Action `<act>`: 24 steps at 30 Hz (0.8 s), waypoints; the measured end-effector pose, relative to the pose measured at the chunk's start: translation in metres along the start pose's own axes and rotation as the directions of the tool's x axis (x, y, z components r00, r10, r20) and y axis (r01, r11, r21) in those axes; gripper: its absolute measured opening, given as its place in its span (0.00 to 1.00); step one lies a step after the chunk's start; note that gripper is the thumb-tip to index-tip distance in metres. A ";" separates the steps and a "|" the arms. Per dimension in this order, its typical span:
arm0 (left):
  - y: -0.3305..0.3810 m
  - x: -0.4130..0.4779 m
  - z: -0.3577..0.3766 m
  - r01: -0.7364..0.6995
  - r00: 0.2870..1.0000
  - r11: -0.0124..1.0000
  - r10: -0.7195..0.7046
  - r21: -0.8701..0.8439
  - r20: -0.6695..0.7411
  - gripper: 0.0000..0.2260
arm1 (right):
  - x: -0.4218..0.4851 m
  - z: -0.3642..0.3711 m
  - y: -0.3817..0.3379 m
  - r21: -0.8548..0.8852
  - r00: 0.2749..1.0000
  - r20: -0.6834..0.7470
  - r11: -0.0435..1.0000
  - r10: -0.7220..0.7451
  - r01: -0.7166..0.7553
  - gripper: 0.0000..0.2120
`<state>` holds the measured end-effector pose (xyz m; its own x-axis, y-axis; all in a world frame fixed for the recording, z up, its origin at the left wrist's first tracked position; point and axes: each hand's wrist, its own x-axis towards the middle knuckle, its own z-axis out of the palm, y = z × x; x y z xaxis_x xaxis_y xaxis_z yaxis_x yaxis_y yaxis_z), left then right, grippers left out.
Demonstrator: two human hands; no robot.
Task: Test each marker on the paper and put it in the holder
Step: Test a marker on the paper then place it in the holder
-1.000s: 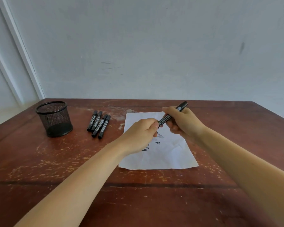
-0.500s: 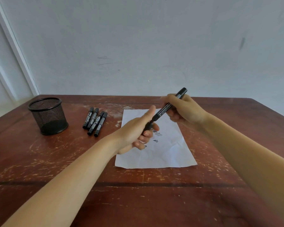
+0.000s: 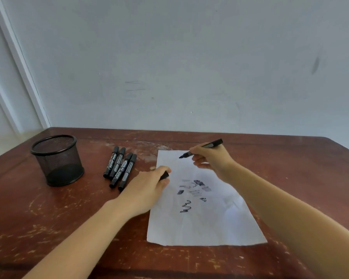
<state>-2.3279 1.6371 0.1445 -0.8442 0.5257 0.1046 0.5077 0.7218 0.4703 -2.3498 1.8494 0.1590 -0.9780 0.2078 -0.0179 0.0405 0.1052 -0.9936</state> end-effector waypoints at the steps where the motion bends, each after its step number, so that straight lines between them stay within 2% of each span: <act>1: -0.002 0.001 0.000 -0.001 1.000 1.000 0.001 0.013 0.010 0.16 | 0.009 0.007 0.003 -0.017 1.000 -0.009 1.000 -0.002 0.002 0.04; 6: -0.013 0.005 0.003 0.013 1.000 1.000 -0.013 -0.012 0.014 0.17 | 0.043 0.034 0.014 -0.022 0.998 -0.039 0.999 -0.049 0.048 0.10; 9: -0.025 0.009 0.006 0.044 0.999 0.998 -0.043 -0.054 0.015 0.22 | 0.052 0.043 0.020 -0.044 0.993 -0.051 0.994 -0.106 0.104 0.12; 12: -0.031 0.010 0.008 0.078 0.996 0.997 -0.077 -0.023 0.039 0.25 | 0.056 0.044 0.024 -0.072 0.988 -0.075 0.988 -0.138 0.133 0.13; 21: -0.037 0.011 0.005 0.018 1.000 0.997 -0.019 -0.070 -0.012 0.21 | 0.061 0.046 0.031 -0.176 0.986 -0.031 0.972 -0.162 0.154 0.13; 24: -0.038 0.010 0.005 -0.007 0.999 0.997 0.005 -0.080 -0.032 0.19 | 0.062 0.045 0.030 -0.164 0.988 -0.028 0.976 -0.150 0.143 0.12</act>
<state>-2.3550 1.6170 0.1237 -0.8468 0.5146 0.1347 0.4987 0.6798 0.5377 -2.4183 1.8215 0.1228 -0.9669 0.2170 0.1342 -0.0670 0.2915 -0.9542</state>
